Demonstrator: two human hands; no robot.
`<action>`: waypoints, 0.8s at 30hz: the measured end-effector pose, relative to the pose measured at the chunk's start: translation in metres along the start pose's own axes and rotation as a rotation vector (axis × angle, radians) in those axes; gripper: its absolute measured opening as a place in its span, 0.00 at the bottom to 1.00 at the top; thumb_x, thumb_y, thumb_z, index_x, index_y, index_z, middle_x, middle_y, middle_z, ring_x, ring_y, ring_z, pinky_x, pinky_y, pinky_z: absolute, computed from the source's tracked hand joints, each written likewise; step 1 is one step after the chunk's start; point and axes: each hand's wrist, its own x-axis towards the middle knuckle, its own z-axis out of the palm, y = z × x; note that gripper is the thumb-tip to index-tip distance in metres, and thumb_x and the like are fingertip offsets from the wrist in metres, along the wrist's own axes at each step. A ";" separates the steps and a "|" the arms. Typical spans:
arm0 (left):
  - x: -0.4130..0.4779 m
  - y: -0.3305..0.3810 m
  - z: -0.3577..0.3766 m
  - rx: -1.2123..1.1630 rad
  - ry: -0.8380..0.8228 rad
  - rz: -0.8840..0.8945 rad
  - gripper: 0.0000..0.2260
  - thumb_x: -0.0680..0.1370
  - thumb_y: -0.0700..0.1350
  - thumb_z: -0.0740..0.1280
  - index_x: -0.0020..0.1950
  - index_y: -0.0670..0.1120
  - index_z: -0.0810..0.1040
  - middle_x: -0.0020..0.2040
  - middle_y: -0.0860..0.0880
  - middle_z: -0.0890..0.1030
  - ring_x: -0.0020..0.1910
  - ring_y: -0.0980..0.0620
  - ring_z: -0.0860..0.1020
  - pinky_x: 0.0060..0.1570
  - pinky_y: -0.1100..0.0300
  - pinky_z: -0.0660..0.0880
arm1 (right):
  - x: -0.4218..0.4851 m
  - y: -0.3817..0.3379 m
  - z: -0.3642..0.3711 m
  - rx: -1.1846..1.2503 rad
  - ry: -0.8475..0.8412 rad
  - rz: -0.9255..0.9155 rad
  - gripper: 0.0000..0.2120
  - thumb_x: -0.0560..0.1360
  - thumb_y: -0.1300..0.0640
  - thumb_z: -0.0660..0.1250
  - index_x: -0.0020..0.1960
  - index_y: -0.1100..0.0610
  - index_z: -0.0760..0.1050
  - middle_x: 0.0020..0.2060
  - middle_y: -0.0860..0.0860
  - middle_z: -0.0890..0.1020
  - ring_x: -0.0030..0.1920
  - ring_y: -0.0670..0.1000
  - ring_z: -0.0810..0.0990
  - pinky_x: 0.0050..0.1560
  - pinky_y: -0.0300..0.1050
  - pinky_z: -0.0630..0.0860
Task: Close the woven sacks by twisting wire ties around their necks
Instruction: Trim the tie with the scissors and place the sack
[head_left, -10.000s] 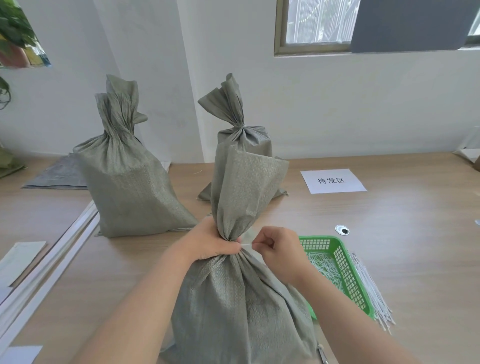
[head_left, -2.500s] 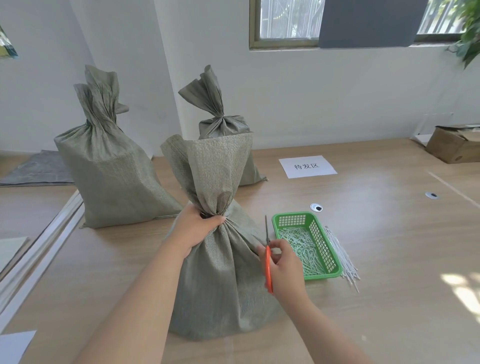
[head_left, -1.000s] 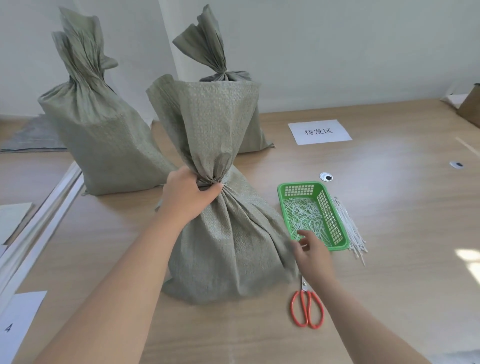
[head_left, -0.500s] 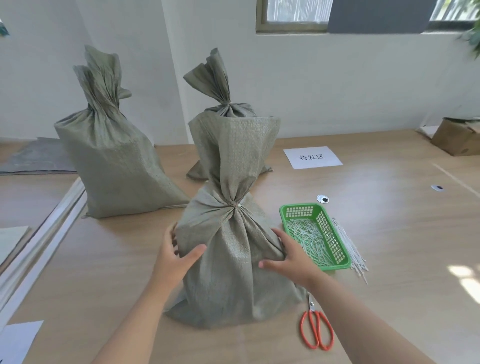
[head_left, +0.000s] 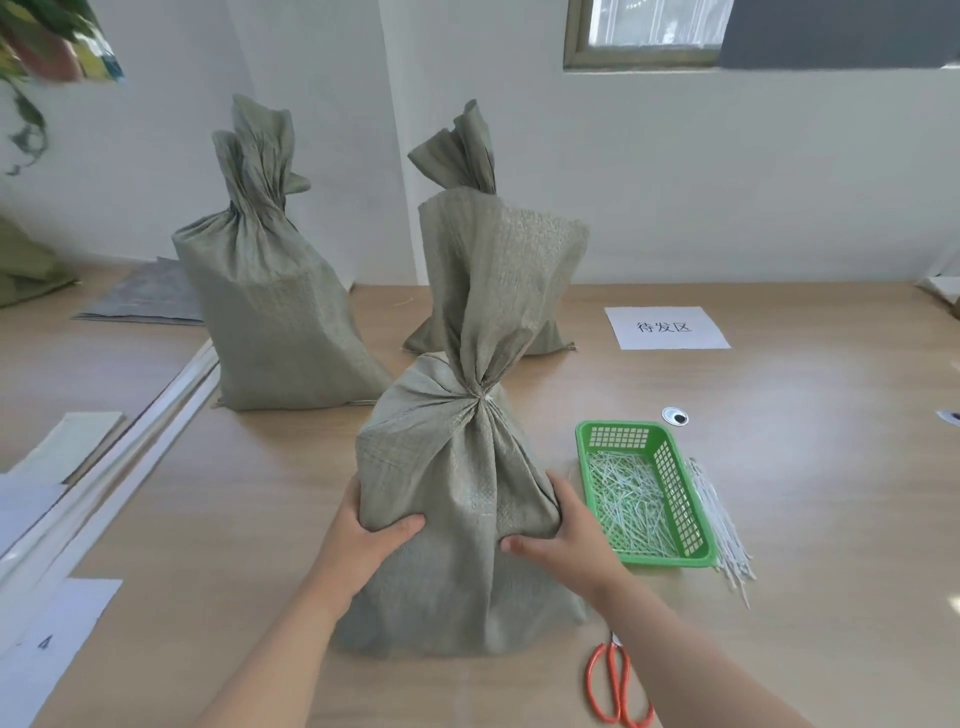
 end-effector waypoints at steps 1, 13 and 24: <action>-0.005 0.006 0.001 0.003 0.017 0.017 0.30 0.67 0.41 0.82 0.63 0.60 0.75 0.54 0.55 0.85 0.52 0.56 0.84 0.49 0.58 0.80 | 0.000 -0.002 -0.002 0.014 -0.010 -0.012 0.35 0.60 0.55 0.84 0.63 0.42 0.73 0.53 0.38 0.83 0.56 0.40 0.81 0.60 0.48 0.78; -0.037 0.105 0.033 0.000 0.161 0.182 0.27 0.71 0.42 0.80 0.63 0.63 0.74 0.56 0.56 0.85 0.52 0.58 0.84 0.53 0.55 0.79 | 0.017 -0.056 -0.067 0.132 -0.050 -0.196 0.35 0.62 0.53 0.83 0.64 0.41 0.73 0.56 0.41 0.82 0.58 0.43 0.80 0.61 0.51 0.78; 0.023 0.191 0.092 -0.043 0.004 0.317 0.36 0.65 0.52 0.82 0.70 0.60 0.71 0.58 0.55 0.84 0.55 0.56 0.84 0.56 0.52 0.80 | 0.049 -0.105 -0.153 0.101 0.134 -0.256 0.33 0.64 0.51 0.82 0.64 0.39 0.72 0.54 0.39 0.82 0.56 0.43 0.81 0.57 0.52 0.79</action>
